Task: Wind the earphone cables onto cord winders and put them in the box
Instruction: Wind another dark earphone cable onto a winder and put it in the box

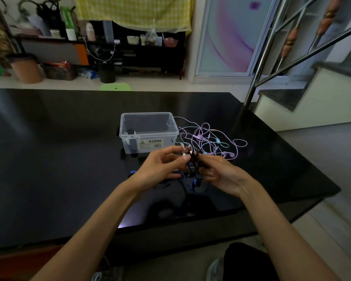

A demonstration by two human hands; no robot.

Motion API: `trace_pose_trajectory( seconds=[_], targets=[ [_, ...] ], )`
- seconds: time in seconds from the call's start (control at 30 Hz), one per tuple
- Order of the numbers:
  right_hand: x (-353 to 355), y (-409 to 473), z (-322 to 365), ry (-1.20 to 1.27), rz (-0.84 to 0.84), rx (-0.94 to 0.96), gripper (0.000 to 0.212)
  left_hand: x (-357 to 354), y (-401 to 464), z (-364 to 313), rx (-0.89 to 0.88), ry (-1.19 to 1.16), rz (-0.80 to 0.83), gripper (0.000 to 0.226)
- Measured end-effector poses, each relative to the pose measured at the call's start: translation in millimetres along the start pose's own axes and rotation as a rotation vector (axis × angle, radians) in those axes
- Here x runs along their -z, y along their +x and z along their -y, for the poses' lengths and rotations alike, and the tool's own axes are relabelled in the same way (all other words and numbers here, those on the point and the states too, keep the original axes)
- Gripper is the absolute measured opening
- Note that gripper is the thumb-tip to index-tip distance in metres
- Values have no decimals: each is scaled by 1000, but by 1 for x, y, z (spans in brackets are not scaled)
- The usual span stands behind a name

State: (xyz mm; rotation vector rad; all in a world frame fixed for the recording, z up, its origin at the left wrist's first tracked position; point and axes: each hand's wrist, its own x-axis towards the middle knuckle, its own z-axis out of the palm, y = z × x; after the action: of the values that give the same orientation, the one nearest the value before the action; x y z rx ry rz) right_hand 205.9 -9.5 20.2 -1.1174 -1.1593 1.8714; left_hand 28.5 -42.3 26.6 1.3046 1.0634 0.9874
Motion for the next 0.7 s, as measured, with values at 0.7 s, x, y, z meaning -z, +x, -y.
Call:
trace_pose_trajectory(
  seconds=[0.7],
  targets=[
    [-19, -6, -2, -591, 56, 114, 26, 15, 15, 16, 224, -557, -272, 9]
  ],
)
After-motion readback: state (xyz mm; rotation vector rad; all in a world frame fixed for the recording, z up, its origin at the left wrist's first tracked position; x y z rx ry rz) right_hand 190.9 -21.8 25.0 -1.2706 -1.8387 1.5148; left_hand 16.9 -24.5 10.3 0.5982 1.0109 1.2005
